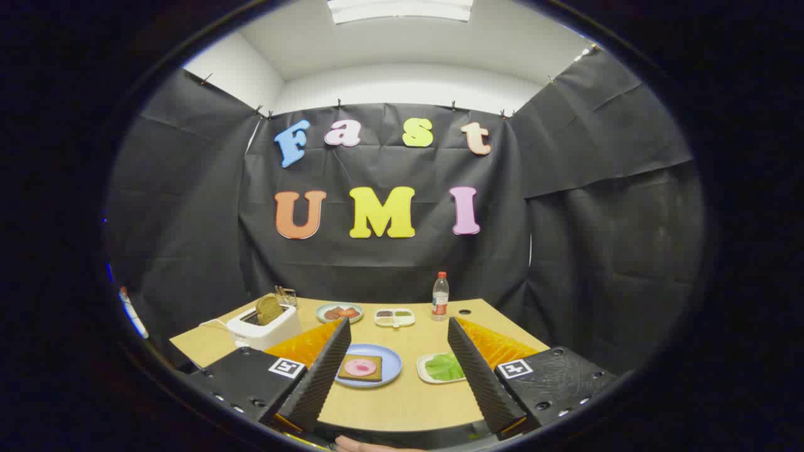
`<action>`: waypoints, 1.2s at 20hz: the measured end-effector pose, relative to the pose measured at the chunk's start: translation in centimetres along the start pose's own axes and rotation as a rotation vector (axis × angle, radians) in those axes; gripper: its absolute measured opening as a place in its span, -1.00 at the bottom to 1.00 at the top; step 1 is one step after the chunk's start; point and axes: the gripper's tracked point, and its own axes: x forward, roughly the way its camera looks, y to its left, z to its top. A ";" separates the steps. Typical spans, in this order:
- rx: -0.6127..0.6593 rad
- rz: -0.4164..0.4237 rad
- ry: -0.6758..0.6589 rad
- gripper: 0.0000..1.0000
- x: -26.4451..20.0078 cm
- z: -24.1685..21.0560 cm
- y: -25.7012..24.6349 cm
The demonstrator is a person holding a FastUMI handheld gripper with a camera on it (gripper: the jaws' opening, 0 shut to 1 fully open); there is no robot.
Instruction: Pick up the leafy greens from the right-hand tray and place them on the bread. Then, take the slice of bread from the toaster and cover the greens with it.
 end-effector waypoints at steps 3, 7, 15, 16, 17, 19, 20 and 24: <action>0.000 0.004 0.002 0.90 0.1 0.0 0.1; 0.006 0.001 0.007 0.90 0.3 -0.2 0.0; -0.003 -0.006 0.003 0.90 0.8 -0.1 -0.5; -0.006 -0.008 -0.001 0.90 0.9 0.2 -0.7; -0.007 -0.014 -0.006 0.90 1.2 0.1 -1.1; -0.010 -0.030 -0.005 0.91 2.0 -0.1 -1.8; -0.006 -0.037 -0.001 0.90 2.6 -0.3 -2.3; -0.022 -0.089 0.037 0.90 5.7 -2.1 -5.3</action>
